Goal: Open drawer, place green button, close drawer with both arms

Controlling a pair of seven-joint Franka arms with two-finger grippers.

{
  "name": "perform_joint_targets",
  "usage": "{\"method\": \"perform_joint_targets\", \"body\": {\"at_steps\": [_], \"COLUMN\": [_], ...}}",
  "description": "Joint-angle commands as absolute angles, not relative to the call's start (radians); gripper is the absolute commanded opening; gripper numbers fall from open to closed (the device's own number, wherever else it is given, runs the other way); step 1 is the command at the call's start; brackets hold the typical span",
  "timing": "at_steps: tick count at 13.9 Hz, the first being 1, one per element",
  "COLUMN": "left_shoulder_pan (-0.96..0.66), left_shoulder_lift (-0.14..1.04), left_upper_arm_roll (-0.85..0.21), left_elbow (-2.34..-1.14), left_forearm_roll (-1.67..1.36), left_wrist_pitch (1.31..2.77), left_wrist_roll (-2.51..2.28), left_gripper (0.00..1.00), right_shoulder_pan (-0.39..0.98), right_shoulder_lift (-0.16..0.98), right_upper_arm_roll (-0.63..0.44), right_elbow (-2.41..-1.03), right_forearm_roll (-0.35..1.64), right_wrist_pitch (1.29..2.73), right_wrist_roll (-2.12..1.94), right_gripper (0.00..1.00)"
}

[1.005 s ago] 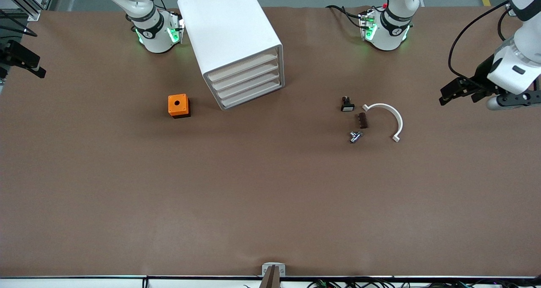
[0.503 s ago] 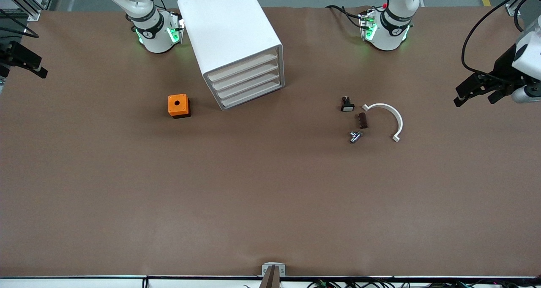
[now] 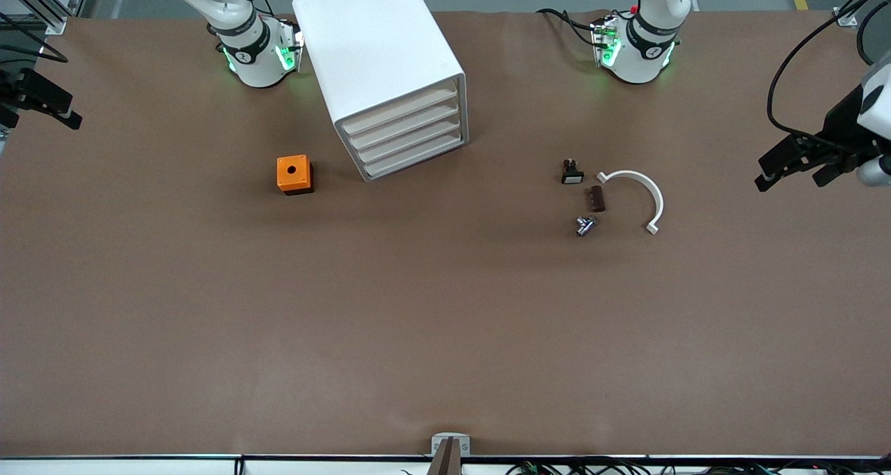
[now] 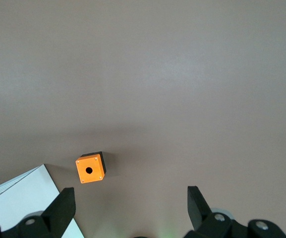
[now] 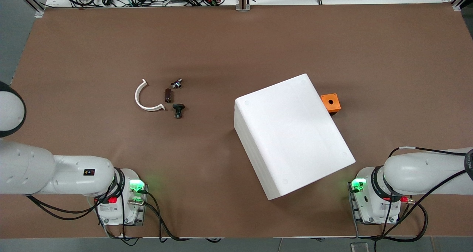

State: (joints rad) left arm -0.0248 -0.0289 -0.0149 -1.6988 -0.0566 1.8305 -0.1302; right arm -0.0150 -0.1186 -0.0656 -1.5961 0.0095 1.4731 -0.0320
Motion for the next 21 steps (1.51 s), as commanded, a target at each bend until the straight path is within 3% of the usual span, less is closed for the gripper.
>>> {"method": "perform_joint_targets", "body": {"at_steps": [1,21], "left_shoulder_pan": [-0.034,-0.026], "left_shoulder_lift": [0.020,0.005], "left_upper_arm_roll": [-0.018,-0.052], "left_elbow": [-1.649,-1.546], "left_forearm_roll": [-0.037,-0.038], "left_wrist_pitch": [1.825,1.654], "left_wrist_roll": [-0.120,-0.133], "left_gripper": [0.99,0.99], "right_shoulder_pan": [-0.020,-0.017], "right_shoulder_lift": [-0.137,-0.137], "right_upper_arm_roll": [-0.063,-0.063], "right_elbow": [-1.617,-1.617], "right_forearm_roll": [0.018,0.015], "right_wrist_pitch": [1.489,1.493], "right_wrist_roll": [-0.052,-0.054], "right_gripper": [1.00,1.00]}}
